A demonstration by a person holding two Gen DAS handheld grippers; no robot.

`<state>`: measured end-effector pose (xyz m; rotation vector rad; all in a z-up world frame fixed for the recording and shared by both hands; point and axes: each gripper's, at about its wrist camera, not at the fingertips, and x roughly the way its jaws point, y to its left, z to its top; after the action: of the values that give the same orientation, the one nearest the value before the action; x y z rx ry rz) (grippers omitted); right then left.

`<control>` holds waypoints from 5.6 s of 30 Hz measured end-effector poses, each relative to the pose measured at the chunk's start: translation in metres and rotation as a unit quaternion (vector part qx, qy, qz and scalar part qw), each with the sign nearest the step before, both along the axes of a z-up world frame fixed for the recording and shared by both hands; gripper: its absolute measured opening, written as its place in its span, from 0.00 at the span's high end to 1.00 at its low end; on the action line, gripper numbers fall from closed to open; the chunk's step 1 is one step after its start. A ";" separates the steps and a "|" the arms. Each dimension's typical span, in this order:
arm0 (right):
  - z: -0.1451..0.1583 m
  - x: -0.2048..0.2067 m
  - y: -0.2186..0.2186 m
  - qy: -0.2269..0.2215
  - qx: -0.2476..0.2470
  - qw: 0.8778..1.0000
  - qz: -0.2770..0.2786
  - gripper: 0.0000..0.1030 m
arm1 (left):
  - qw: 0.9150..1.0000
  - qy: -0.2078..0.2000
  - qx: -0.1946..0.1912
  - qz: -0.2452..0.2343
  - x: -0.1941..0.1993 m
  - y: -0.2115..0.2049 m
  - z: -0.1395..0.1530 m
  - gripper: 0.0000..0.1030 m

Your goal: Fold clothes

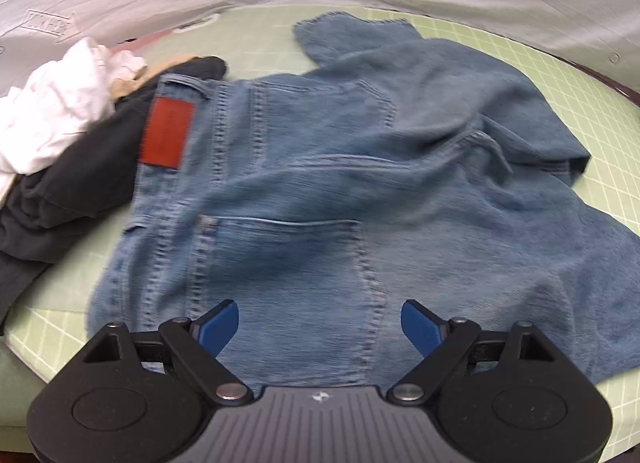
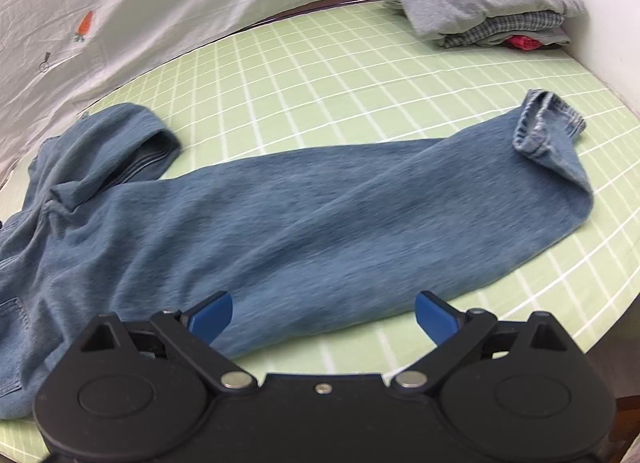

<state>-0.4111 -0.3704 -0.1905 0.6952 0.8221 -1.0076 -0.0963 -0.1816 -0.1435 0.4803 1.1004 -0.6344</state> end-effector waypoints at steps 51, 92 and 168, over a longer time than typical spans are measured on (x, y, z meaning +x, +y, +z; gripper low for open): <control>-0.023 -0.236 -0.203 0.033 -0.100 0.989 -0.102 0.91 | 0.980 0.047 0.092 0.167 -0.069 -0.054 -0.068 0.00; -0.044 -0.189 -0.291 0.005 0.057 0.996 -0.069 0.44 | 0.979 0.017 0.134 0.151 -0.090 -0.079 -0.047 0.00; -0.028 0.129 -0.083 0.044 -0.056 0.996 0.059 0.09 | 0.989 -0.020 -0.048 0.138 0.163 0.059 -0.008 0.00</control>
<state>-0.2819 -0.4535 -0.2189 0.5030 0.8656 -0.9748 0.0671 -0.1224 -0.1517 0.2509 1.0697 -0.4298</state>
